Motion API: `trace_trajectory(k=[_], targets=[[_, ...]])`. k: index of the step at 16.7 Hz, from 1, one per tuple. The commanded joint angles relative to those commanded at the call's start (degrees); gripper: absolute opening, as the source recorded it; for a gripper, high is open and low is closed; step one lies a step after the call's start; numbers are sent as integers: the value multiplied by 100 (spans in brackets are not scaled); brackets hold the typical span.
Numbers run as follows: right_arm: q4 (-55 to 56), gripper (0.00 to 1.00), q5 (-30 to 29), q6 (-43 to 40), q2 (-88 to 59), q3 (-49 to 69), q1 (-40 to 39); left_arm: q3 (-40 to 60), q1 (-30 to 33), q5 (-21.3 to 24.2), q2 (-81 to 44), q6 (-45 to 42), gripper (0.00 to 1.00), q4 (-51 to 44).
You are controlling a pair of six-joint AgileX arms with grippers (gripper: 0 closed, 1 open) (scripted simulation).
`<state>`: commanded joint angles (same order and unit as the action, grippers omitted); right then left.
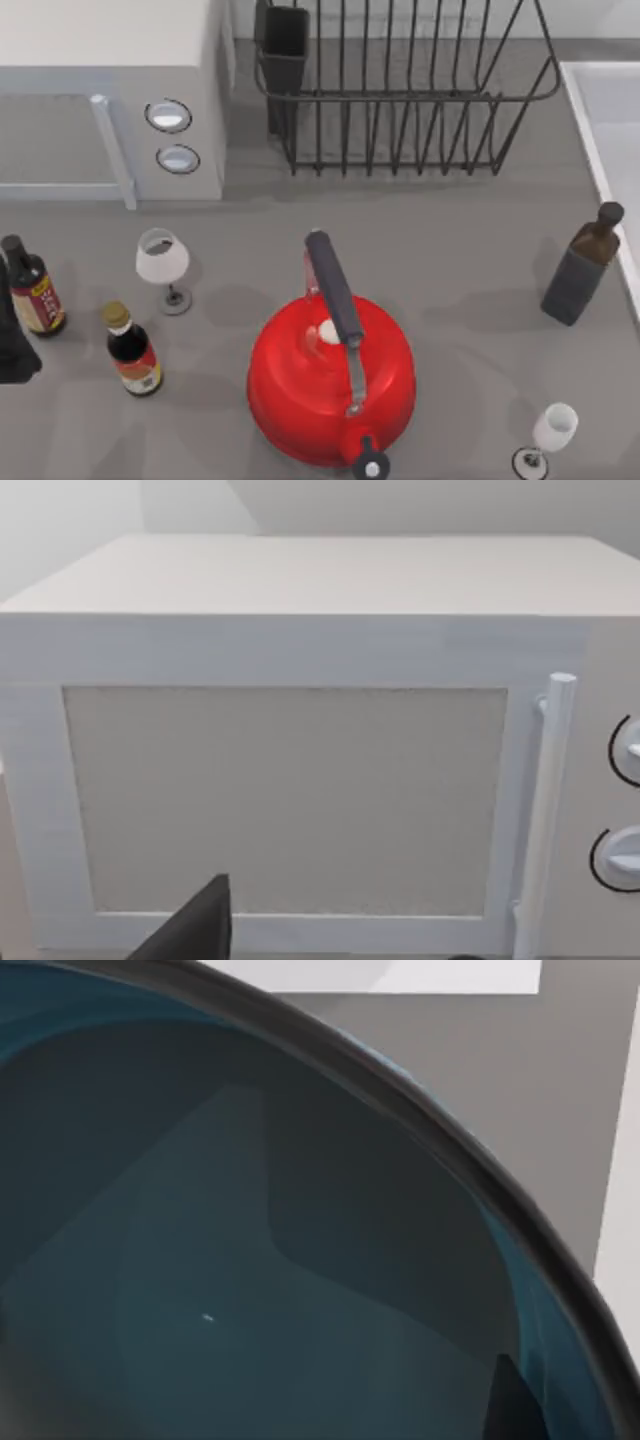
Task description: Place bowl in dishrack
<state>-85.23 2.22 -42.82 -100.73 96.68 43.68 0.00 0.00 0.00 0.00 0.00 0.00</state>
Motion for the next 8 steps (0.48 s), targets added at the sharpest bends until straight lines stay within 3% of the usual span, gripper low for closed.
trace_trajectory(k=[8], targets=[[-448,0,0,32,138,453,-28,0,0,0,0,0,100,0]])
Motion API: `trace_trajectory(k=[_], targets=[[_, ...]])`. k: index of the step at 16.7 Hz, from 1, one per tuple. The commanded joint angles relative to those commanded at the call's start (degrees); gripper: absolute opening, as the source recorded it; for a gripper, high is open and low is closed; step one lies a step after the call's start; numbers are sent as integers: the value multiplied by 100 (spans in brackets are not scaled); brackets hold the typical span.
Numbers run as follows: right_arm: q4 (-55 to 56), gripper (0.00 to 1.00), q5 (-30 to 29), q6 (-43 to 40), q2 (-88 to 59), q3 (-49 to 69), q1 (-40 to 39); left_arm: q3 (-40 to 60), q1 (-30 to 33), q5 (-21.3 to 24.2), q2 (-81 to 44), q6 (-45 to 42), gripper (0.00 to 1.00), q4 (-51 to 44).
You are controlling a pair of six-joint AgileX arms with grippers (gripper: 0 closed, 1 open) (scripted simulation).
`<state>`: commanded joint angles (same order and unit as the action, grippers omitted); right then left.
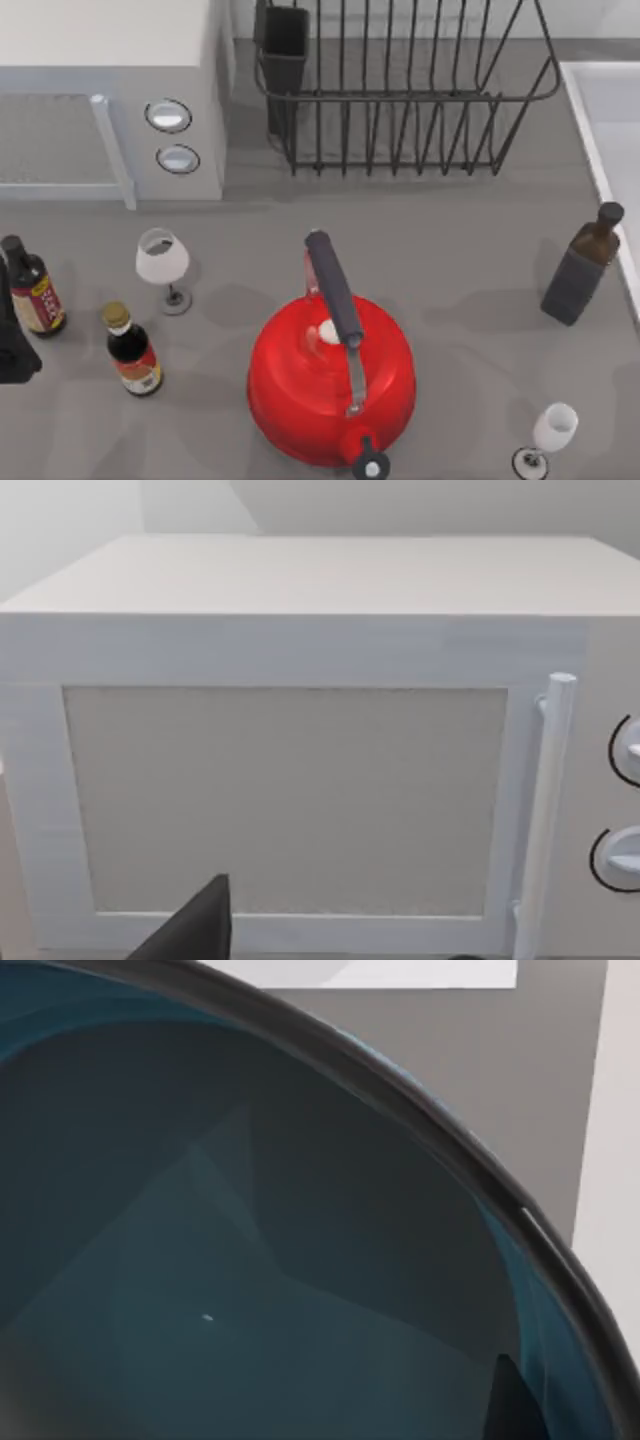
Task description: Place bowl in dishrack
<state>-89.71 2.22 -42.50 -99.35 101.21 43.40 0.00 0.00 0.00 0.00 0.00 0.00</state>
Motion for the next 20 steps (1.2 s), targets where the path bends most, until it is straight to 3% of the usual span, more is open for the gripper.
trace_trajectory(k=[3,7,20], targets=[[333,0,-270,236,69,9,-361,0,0,0,0,0,100,0],[1456,0,-1126,966,237,-74,-1689,0,0,0,0,0,100,0],[7140,0,-5049,4003,1189,-1415,-8902,0,0,0,0,0,100,0]])
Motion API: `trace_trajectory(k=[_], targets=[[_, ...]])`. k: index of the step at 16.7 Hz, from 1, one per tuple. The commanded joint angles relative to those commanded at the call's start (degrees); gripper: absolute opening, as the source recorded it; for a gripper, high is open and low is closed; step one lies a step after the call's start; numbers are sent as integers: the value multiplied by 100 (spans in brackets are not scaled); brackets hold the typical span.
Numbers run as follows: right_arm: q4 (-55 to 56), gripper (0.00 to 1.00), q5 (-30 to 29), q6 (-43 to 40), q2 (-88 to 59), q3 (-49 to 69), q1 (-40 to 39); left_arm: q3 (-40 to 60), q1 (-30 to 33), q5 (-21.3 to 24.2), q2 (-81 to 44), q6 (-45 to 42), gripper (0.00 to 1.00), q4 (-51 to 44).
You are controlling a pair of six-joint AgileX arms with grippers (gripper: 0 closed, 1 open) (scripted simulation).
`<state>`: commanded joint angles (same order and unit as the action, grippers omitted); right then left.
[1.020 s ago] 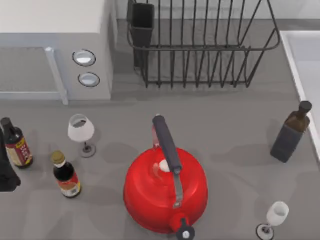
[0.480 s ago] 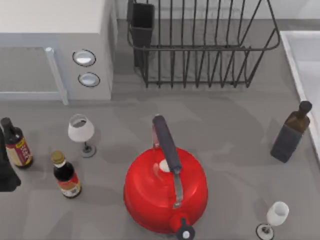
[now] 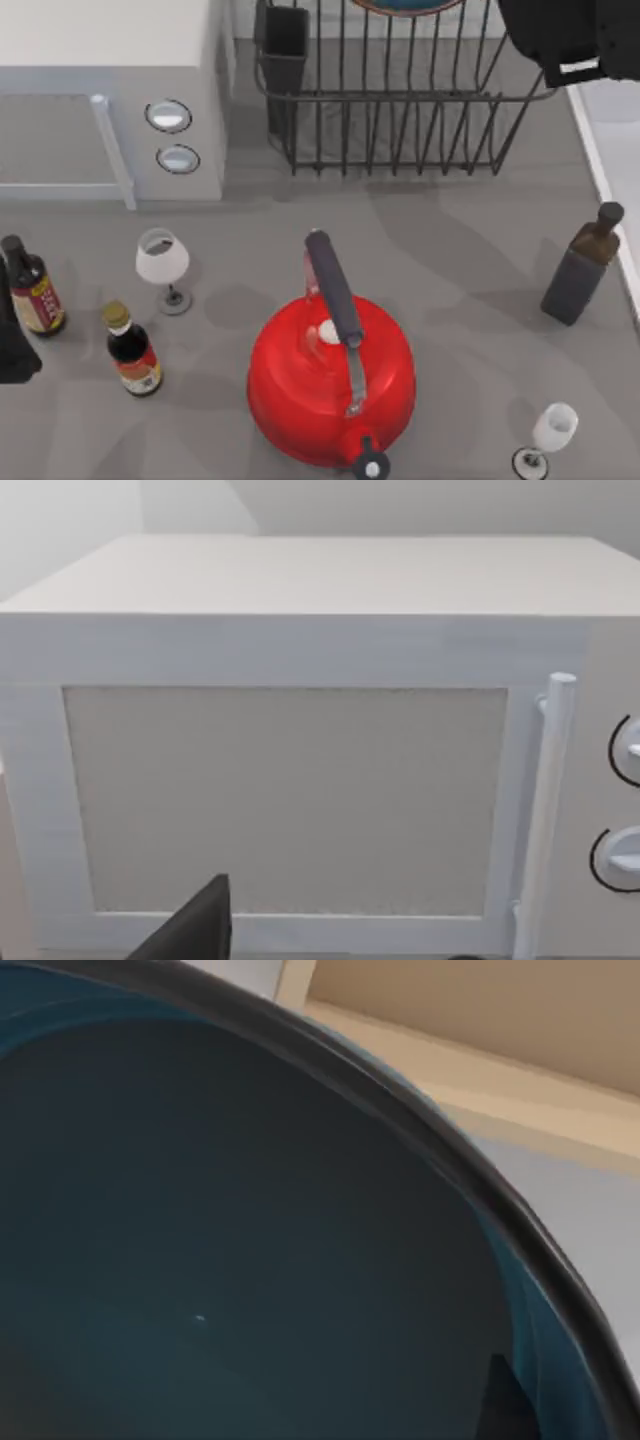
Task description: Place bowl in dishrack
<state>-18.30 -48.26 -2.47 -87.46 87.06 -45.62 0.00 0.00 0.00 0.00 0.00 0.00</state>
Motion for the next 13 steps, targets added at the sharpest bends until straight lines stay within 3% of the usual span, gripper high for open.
trace_trajectory(k=[3,6,13], targets=[[1049,0,-747,308,290,-273,-934,0,0,0,0,0,100,0],[1616,0,-1190,418,463,-443,-1340,0,0,0,0,0,100,0],[1694,0,-1225,434,452,-450,-1354,0,0,0,0,0,100,0]])
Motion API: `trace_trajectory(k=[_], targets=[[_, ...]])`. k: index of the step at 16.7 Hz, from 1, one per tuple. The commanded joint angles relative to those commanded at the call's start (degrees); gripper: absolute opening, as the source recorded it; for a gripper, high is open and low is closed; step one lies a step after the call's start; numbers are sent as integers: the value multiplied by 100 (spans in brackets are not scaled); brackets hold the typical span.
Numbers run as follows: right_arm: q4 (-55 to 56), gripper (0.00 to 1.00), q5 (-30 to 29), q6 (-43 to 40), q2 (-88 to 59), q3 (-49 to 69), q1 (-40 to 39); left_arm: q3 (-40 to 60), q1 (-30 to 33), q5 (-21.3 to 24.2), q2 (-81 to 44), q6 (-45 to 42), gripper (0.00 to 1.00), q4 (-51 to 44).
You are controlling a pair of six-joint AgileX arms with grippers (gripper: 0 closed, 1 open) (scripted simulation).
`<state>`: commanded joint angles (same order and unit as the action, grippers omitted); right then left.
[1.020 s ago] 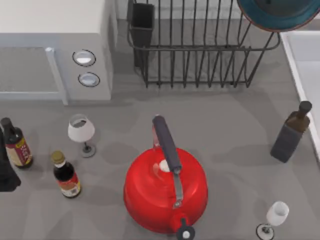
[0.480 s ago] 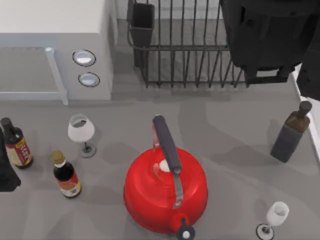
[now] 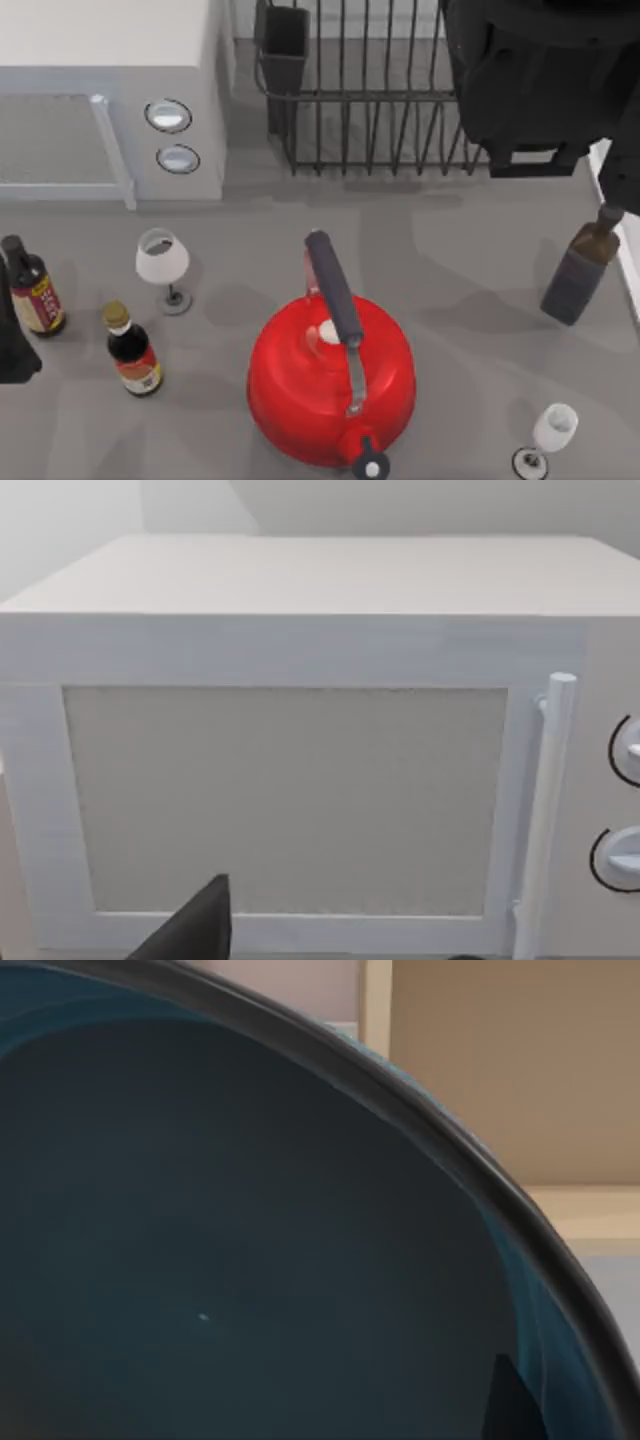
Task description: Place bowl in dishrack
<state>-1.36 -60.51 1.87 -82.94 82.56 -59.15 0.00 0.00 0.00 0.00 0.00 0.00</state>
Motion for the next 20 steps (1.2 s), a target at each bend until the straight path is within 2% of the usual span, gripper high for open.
trace_trajectory(k=[4,13,16,20], targets=[[643,0,342,-17,-623,-47,355,0,0,0,0,0,100,0],[3807,0,1980,-57,-3097,-515,2026,0,0,0,0,0,100,0],[4148,0,2238,-85,-3417,-617,2292,0,0,0,0,0,100,0],[4151,0,2240,-85,-3420,-618,2294,0,0,0,0,0,100,0]])
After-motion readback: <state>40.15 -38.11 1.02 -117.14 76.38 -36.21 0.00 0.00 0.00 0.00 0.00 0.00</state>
